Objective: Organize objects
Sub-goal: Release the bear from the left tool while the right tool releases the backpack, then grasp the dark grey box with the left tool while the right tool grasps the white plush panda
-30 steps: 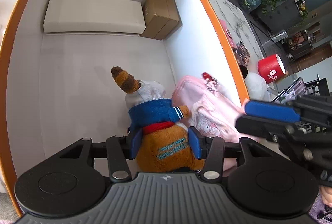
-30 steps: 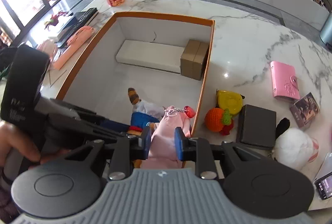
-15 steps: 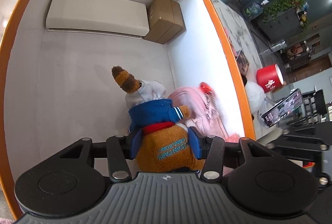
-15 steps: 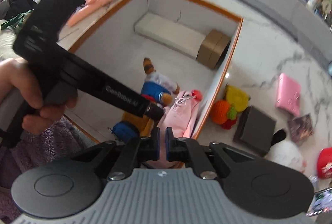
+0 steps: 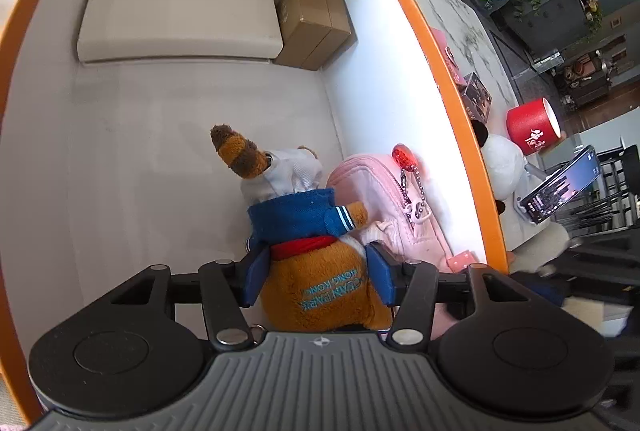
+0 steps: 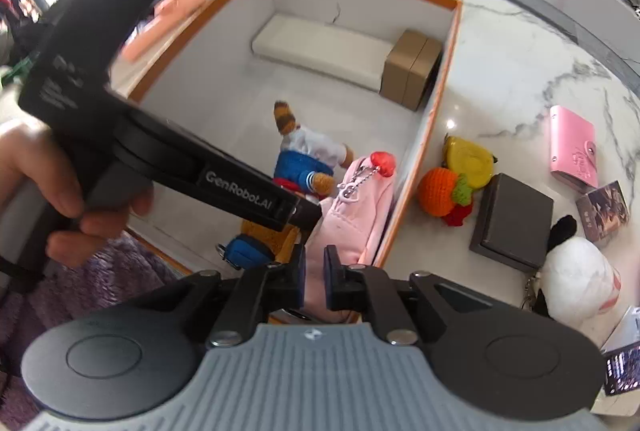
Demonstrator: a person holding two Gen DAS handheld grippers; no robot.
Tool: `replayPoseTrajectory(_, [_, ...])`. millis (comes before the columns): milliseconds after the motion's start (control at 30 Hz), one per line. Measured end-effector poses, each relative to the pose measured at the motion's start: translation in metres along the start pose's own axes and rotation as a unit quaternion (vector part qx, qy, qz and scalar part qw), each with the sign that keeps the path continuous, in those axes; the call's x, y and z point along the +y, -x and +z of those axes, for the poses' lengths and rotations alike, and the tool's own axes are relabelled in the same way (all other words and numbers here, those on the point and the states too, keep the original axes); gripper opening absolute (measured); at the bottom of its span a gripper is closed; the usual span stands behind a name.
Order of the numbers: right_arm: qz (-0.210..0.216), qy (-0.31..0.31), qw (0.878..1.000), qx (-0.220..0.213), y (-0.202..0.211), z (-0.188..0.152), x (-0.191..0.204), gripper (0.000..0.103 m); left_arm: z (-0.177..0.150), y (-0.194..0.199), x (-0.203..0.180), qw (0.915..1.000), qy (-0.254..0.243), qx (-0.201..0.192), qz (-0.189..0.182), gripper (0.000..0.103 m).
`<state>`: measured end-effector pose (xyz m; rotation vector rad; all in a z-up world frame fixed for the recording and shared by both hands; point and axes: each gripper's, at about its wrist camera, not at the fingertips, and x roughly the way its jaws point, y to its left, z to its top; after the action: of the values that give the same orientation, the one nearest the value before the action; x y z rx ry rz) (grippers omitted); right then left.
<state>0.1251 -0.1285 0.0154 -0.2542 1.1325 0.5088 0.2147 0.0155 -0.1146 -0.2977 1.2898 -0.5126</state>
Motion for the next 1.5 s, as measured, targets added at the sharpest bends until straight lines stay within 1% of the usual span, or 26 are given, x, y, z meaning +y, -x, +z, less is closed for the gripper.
replayPoseTrajectory(100, [-0.01,-0.011,1.0,-0.027,0.016,-0.006,-0.004,0.011,-0.002,0.004,0.0,0.9999,0.006,-0.009,0.003,0.065])
replayPoseTrajectory(233, [-0.014,-0.031,0.998,-0.052,0.034,-0.015,-0.013,0.011,-0.005,0.012,-0.001,0.9998,0.009,-0.02,0.001,0.068])
replayPoseTrajectory(300, [-0.02,-0.04,0.997,-0.065,0.043,-0.022,-0.018,0.014,-0.007,0.018,-0.003,0.9995,0.009,-0.029,0.009,0.068])
replayPoseTrajectory(333, [-0.023,-0.045,0.996,-0.072,0.047,-0.025,-0.021,0.015,-0.007,0.023,-0.006,0.9992,0.004,-0.036,0.016,0.068])
replayPoseTrajectory(400, [-0.024,-0.053,0.995,-0.086,0.057,-0.032,-0.03,0.022,-0.009,0.033,-0.015,0.9981,-0.016,-0.053,0.027,0.068])
replayPoseTrajectory(500, [-0.028,-0.066,0.992,-0.101,0.069,-0.043,-0.046,0.023,-0.012,0.05,-0.036,0.9946,-0.06,-0.079,0.03,0.068])
replayPoseTrajectory(567, [-0.034,-0.075,0.991,-0.108,0.074,-0.052,-0.057,0.024,-0.014,0.061,-0.053,0.99,-0.097,-0.098,0.03,0.068])
replayPoseTrajectory(633, [-0.044,-0.082,0.989,-0.111,0.075,-0.061,-0.069,0.024,-0.016,0.068,-0.073,0.9836,-0.136,-0.113,0.033,0.068])
replayPoseTrajectory(700, [-0.058,-0.093,0.987,-0.114,0.075,-0.072,-0.082,0.03,-0.019,0.072,-0.097,0.9754,-0.18,-0.123,0.033,0.068])
replayPoseTrajectory(733, [-0.066,-0.1,0.986,-0.116,0.074,-0.077,-0.088,0.032,-0.021,0.071,-0.108,0.9712,-0.2,-0.125,0.033,0.068])
replayPoseTrajectory(833, [-0.09,-0.122,0.982,-0.115,0.066,-0.093,-0.107,0.037,-0.025,0.064,-0.138,0.9606,-0.246,-0.126,0.03,0.068])
replayPoseTrajectory(933, [-0.112,-0.129,0.978,-0.116,0.053,-0.105,-0.12,0.042,-0.025,0.045,-0.161,0.9535,-0.278,-0.112,0.032,0.068])
replayPoseTrajectory(1000, [-0.129,-0.119,0.977,-0.119,0.043,-0.11,-0.126,0.048,-0.023,0.029,-0.171,0.9509,-0.291,-0.096,0.043,0.068])
replayPoseTrajectory(1033, [-0.139,-0.11,0.977,-0.121,0.039,-0.113,-0.128,0.05,-0.021,0.022,-0.174,0.9514,-0.291,-0.087,0.05,0.068])
replayPoseTrajectory(1100, [-0.157,-0.087,0.975,-0.127,0.03,-0.115,-0.131,0.054,-0.015,0.007,-0.178,0.9561,-0.277,-0.075,0.06,0.068])
replayPoseTrajectory(1167, [-0.17,-0.062,0.975,-0.133,0.021,-0.114,-0.135,0.058,-0.006,-0.005,-0.179,0.9649,-0.247,-0.065,0.06,0.068])
replayPoseTrajectory(1233, [-0.181,-0.034,0.973,-0.14,0.013,-0.114,-0.138,0.065,0.003,-0.017,-0.18,0.9726,-0.218,-0.055,0.057,0.069])
replayPoseTrajectory(1267, [-0.188,-0.02,0.971,-0.144,0.009,-0.113,-0.14,0.07,0.008,-0.024,-0.181,0.9754,-0.206,-0.051,0.058,0.071])
replayPoseTrajectory(1367, [-0.211,0.03,0.964,-0.156,-0.003,-0.111,-0.144,0.082,0.02,-0.046,-0.186,0.9786,-0.185,-0.04,0.08,0.073])
replayPoseTrajectory(1433, [-0.219,0.059,0.96,-0.161,-0.011,-0.109,-0.148,0.083,0.027,-0.061,-0.189,0.9801,-0.171,-0.035,0.096,0.075])
replayPoseTrajectory(1467, [-0.22,0.071,0.96,-0.159,-0.016,-0.108,-0.151,0.084,0.031,-0.068,-0.19,0.9812,-0.162,-0.032,0.1,0.078])
replayPoseTrajectory(1500, [-0.222,0.083,0.959,-0.155,-0.021,-0.108,-0.153,0.085,0.034,-0.074,-0.19,0.9824,-0.152,-0.03,0.104,0.079])
